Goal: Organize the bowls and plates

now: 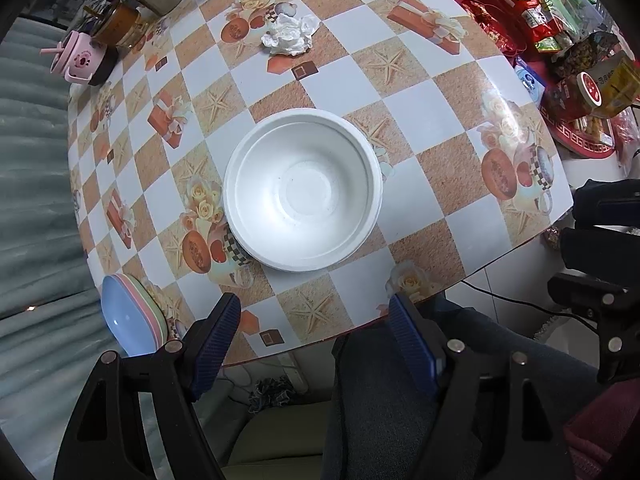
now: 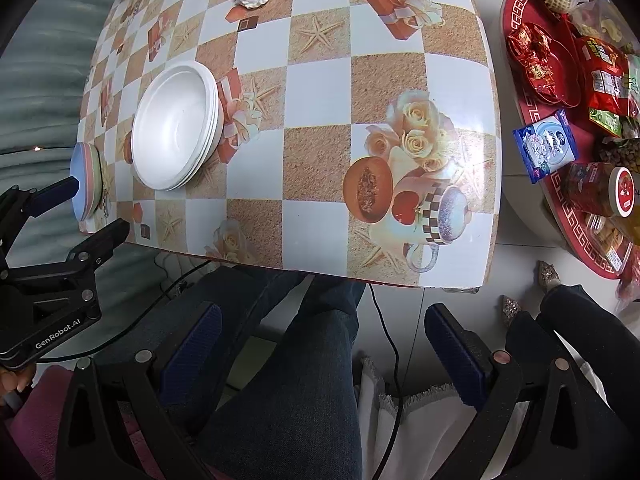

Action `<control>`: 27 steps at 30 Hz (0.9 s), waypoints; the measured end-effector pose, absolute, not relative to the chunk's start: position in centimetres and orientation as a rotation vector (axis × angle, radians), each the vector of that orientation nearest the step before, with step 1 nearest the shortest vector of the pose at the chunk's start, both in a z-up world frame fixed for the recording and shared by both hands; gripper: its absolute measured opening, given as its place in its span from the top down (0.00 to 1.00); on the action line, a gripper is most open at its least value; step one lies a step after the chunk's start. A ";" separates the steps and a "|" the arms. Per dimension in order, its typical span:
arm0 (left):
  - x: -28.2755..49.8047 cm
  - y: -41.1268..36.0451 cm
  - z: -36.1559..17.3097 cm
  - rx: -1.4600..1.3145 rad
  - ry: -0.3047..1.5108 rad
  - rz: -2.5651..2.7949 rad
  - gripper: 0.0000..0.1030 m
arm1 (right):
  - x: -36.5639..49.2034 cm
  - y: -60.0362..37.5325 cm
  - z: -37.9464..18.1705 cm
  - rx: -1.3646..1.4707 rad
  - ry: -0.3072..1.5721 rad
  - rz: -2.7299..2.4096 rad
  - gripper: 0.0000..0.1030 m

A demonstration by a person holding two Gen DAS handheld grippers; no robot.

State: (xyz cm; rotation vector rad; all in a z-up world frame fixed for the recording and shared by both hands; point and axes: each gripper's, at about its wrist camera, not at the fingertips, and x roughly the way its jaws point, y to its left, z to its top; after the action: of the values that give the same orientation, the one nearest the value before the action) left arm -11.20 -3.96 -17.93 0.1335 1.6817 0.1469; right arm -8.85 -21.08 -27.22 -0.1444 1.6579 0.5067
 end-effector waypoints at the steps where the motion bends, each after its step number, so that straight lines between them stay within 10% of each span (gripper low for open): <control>1: -11.2 -3.9 -17.9 0.132 1.681 0.147 0.23 | -8.8 -21.1 -27.2 -0.146 1.658 0.508 0.01; 27: -11.4 -3.4 -17.9 0.132 1.678 0.142 0.23 | -8.5 -20.8 -27.1 -0.158 1.659 0.513 0.01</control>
State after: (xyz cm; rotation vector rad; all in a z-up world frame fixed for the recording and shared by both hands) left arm -11.36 -3.37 -17.92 0.1319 1.6784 0.1424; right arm -8.47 -20.83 -27.10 -0.1584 1.6593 0.5131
